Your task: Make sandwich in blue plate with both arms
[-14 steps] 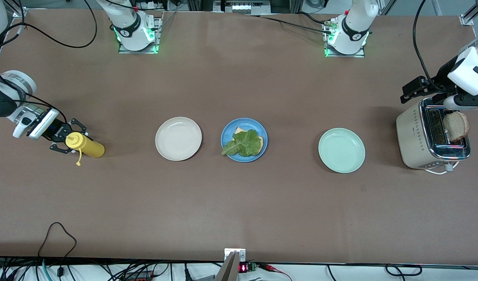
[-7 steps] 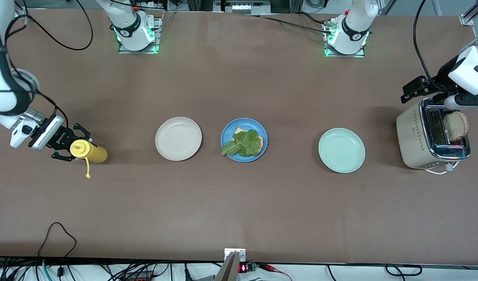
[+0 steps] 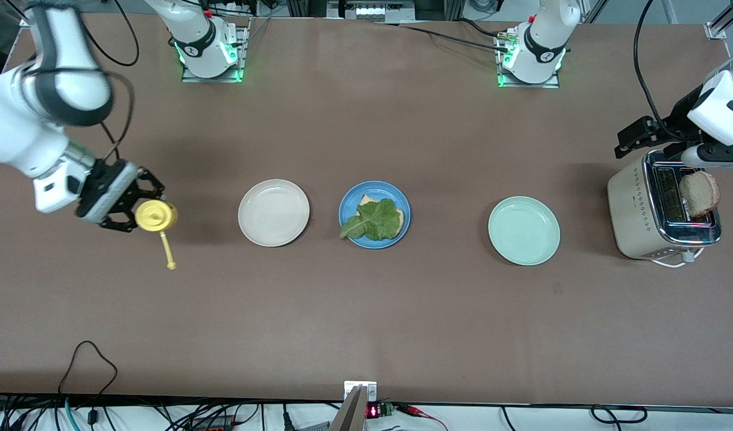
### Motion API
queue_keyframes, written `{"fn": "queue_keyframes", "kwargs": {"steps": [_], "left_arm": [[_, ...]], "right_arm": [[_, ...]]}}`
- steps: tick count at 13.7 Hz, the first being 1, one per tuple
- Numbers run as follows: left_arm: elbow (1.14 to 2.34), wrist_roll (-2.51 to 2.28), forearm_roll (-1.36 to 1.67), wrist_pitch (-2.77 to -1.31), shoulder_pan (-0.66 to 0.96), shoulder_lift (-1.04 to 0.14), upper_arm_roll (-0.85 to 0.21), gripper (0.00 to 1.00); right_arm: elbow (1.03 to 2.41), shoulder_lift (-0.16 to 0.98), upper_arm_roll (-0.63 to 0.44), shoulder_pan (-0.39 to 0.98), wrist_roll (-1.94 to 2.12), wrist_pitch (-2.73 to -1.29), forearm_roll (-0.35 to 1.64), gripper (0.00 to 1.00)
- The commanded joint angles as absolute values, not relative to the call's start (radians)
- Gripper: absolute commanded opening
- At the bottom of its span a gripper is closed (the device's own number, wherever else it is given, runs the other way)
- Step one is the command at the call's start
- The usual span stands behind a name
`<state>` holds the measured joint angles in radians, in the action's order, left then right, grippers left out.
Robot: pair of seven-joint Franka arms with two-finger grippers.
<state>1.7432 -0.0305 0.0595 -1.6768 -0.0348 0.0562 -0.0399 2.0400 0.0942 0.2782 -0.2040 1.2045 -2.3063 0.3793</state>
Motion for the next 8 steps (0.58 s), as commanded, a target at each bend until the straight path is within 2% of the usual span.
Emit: {"fn": "queue_keyframes", "kwargs": {"steps": [1,5,8], "left_arm": [[1.724,-0.023,0.037,-1.658,-0.037,0.054,-0.046,1.00],[1.724,-0.023,0.044,-1.660,-0.035,0.054,-0.048,1.00],[1.726,-0.023,0.046,-1.663,-0.035,0.051,-0.048,1.00]], "right_arm": [[2.065,0.028,0.272,-0.092,0.928,-2.290,0.167,0.00],[2.060,0.020,0.402,-0.043,0.558,-2.229,-0.059,0.00],[2.059,0.034,0.445,0.046,0.300,-2.175,-0.242,0.00]]}}
